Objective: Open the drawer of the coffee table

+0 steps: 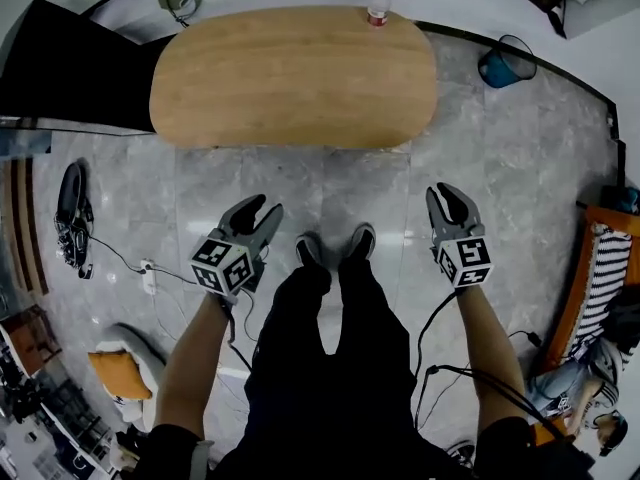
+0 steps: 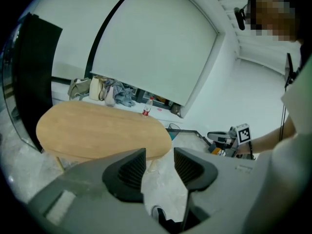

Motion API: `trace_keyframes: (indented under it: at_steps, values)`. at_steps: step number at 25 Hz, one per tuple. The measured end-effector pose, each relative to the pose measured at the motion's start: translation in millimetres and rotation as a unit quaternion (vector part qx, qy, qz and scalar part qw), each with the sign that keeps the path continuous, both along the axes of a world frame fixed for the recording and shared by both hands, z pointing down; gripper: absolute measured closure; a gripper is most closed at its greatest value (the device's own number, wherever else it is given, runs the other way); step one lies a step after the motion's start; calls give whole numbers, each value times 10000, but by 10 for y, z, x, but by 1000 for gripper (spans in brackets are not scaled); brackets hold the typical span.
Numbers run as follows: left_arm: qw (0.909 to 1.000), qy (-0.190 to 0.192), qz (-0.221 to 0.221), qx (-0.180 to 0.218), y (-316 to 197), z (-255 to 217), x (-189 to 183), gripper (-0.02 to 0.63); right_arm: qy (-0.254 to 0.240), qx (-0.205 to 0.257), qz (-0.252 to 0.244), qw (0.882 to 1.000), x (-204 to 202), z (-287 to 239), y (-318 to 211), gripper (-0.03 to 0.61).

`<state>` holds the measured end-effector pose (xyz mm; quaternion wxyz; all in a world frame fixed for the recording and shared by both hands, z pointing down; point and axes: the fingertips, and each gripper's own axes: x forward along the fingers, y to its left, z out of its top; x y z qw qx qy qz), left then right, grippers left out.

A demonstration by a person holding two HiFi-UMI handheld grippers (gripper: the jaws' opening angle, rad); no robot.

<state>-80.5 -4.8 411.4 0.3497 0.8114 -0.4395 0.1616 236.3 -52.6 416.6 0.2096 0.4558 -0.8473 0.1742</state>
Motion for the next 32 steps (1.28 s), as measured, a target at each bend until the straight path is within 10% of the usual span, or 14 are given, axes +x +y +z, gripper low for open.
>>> trace_keyframes:
  at_steps: [19,27,32]
  values:
    - [9899,836,-595,-983,-637,2982,-97,355,111,-1000,-347,9943,82,2946,-595,316]
    - [9745,1967,-632,-876,-1167,3693,-15,292,122,-703,-588,9957,-82,3589,-967,282]
    - [9745,2025,-525,-815,-1377,4079,4,266,9,-348,-643,9973,-196,3653,-1207,275]
